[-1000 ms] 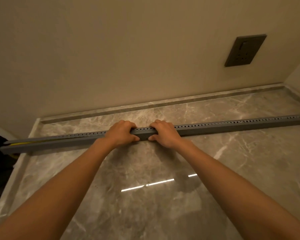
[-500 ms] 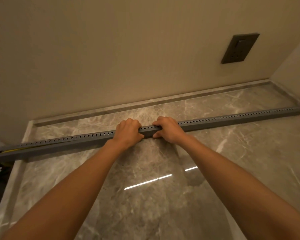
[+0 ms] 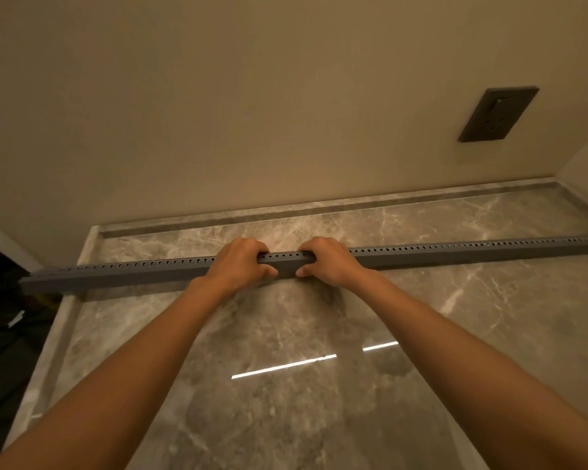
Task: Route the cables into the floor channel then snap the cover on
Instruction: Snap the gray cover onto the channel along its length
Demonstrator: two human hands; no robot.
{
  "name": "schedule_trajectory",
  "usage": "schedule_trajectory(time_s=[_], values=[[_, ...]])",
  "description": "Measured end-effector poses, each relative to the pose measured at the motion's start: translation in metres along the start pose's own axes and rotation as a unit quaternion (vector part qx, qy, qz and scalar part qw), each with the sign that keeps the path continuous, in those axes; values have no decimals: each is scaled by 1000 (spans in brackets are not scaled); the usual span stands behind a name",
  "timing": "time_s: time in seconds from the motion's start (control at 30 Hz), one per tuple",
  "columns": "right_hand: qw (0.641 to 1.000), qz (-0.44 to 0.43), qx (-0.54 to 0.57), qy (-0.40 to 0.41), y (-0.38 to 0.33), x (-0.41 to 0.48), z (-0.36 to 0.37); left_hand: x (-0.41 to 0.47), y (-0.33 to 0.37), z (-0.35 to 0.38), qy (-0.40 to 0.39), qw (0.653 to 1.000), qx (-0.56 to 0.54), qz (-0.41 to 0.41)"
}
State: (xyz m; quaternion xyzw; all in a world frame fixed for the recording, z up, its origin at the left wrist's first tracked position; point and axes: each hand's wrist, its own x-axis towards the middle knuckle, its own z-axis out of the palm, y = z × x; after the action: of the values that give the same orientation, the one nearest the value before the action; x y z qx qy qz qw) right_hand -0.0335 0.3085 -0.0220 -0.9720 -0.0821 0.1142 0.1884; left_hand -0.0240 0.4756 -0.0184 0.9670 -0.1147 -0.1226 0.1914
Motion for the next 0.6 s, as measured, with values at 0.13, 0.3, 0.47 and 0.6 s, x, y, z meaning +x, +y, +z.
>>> schedule_trajectory(time_s=[0.13, 0.3, 0.47, 0.6], values=[[999, -34, 15, -10, -29, 8, 13, -7, -25, -11, 0, 1000, -18, -21], [998, -60, -9, -12, -55, 14, 25, -11, -42, -17, 5, 998, -43, -34], [999, -50, -2, -5, -57, 15, 26, -12, -40, -12, 37, 999, -9, -23], [998, -53, -22, 10, -59, 13, 28, -13, -39, -7, 71, 997, 18, -8]])
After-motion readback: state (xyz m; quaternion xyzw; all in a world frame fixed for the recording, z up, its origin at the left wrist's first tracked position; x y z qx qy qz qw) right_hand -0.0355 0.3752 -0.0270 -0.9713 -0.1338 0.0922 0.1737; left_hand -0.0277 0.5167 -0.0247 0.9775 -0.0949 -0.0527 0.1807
